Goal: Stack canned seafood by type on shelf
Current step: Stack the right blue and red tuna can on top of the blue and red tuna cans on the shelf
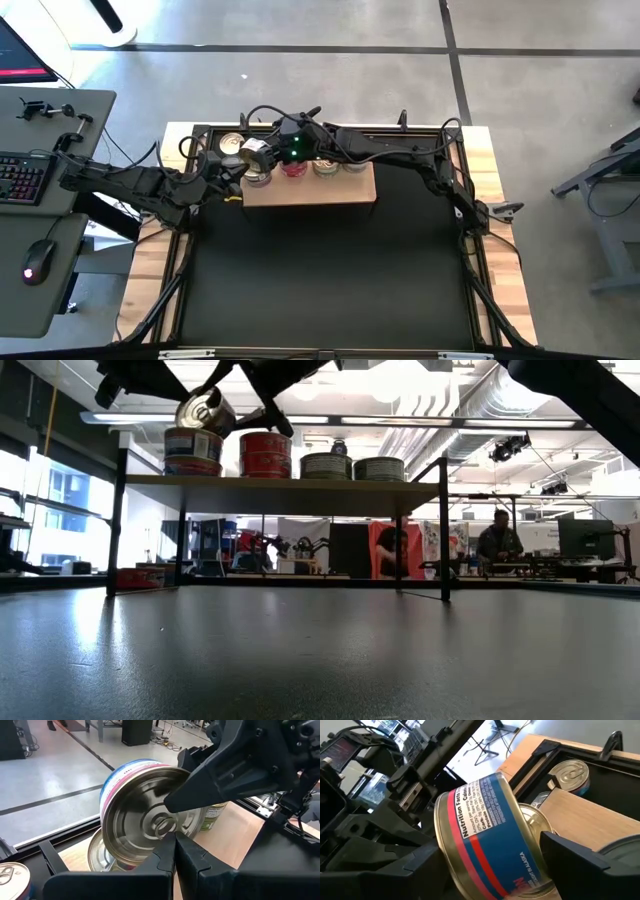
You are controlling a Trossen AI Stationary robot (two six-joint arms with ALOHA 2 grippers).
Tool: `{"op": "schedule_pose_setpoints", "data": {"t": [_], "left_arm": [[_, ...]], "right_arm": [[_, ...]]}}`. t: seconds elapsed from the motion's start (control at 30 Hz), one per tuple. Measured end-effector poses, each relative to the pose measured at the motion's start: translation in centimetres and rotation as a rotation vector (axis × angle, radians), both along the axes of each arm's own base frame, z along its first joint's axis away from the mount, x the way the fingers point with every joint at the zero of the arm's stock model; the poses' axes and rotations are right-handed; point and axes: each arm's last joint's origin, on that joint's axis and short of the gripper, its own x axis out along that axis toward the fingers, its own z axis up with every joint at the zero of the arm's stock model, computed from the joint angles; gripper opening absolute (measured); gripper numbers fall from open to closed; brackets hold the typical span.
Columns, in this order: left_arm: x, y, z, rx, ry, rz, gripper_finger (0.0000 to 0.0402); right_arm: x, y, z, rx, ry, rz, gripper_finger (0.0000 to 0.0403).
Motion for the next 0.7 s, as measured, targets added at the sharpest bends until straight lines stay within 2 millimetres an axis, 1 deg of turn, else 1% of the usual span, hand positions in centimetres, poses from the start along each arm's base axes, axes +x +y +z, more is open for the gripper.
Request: {"op": "schedule_pose_setpoints", "data": {"t": [0.13, 0.3, 0.47, 0.7], "left_arm": [[-0.01, 0.02, 0.02, 0.004, -0.002, 0.008, 0.0000], [0.02, 0.01, 0.09, 0.000, -0.013, 0.009, 0.0000], [0.02, 0.01, 0.08, 0.000, -0.013, 0.009, 0.0000], [0.02, 0.01, 0.08, 0.000, -0.013, 0.009, 0.0000]], "right_arm": [[-0.06, -0.07, 0.00, -0.039, 0.011, -0.046, 0.0289], [-0.11, -0.09, -0.09, -0.035, 0.021, -0.055, 0.0289], [-0.19, 0.02, -0.29, -0.110, 0.059, 0.020, 0.0289], [-0.22, 0.00, -0.35, -0.202, 0.085, 0.060, 0.0289]]}}
